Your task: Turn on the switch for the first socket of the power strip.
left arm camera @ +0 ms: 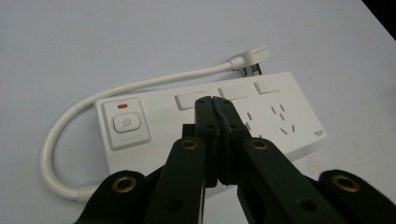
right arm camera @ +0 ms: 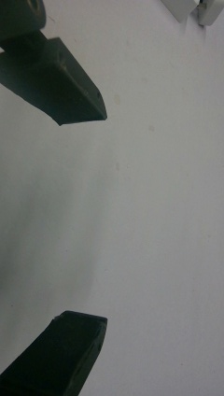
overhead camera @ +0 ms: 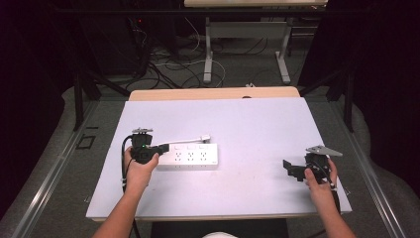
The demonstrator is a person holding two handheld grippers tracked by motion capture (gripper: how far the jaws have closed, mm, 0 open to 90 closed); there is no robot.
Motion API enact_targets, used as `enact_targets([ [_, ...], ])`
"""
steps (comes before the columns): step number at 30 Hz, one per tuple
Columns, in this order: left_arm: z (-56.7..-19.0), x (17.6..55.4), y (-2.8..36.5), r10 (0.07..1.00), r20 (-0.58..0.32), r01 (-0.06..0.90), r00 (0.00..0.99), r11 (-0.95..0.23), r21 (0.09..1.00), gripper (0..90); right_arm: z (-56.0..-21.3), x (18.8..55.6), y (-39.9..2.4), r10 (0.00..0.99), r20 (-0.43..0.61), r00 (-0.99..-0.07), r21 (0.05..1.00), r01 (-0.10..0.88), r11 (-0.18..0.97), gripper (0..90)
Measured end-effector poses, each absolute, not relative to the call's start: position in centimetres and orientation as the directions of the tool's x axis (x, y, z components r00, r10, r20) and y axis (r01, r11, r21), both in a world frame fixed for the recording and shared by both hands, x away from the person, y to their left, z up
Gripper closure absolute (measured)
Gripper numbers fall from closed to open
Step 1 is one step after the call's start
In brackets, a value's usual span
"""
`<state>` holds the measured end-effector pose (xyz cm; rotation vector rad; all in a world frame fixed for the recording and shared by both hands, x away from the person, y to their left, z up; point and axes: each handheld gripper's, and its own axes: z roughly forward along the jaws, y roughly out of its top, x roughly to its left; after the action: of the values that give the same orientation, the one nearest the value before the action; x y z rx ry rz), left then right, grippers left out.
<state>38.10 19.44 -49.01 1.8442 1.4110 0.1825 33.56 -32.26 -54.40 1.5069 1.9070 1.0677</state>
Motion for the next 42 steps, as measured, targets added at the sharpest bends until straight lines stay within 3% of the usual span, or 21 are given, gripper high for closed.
enact_targets([
  [42, -52.1, 42.1, 17.8, 0.893, -0.353, 0.784, 0.278, 0.001, 0.621, 89.9, -54.5, 33.7, -32.2, 0.955, 0.106, -0.278, 0.805, 0.587, 0.082, 2.5],
])
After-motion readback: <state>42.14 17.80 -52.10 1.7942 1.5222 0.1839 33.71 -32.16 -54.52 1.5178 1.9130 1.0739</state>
